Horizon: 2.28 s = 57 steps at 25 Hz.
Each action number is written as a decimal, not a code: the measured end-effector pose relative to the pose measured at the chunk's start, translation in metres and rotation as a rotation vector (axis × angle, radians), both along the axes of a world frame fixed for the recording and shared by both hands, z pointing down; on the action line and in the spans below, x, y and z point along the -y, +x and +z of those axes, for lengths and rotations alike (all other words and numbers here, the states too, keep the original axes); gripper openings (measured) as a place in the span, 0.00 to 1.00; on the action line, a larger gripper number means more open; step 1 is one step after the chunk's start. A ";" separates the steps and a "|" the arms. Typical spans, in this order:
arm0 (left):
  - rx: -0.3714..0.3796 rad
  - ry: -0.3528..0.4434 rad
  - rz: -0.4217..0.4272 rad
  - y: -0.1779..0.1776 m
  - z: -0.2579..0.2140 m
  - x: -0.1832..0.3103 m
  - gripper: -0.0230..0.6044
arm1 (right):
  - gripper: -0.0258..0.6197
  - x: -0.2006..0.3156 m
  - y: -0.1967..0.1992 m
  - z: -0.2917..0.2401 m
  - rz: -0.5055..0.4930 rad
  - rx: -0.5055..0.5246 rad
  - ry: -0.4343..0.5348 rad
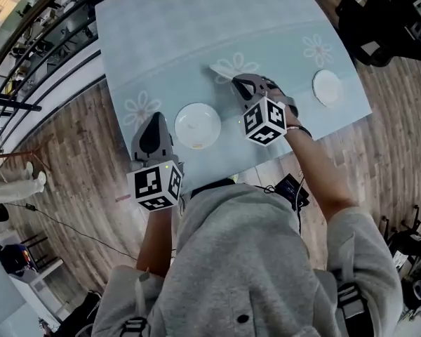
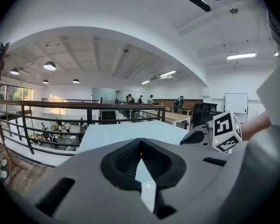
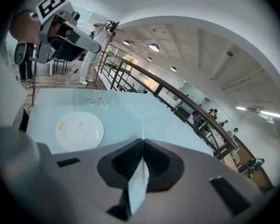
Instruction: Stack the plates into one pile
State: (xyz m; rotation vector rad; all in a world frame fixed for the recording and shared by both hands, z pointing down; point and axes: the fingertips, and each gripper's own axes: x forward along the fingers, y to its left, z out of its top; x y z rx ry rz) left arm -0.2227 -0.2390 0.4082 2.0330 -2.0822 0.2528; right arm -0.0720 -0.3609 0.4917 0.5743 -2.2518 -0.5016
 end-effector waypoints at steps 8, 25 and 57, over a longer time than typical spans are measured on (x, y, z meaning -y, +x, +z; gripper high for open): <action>0.045 0.037 -0.034 0.008 -0.015 -0.024 0.07 | 0.09 -0.043 -0.019 -0.011 -0.117 0.027 0.030; 0.068 0.049 -0.091 0.001 -0.021 -0.073 0.07 | 0.09 -0.165 -0.068 0.033 -0.413 -0.056 0.056; 0.072 -0.021 -0.070 -0.005 -0.001 -0.083 0.07 | 0.27 -0.184 -0.071 0.113 -0.347 -0.086 -0.309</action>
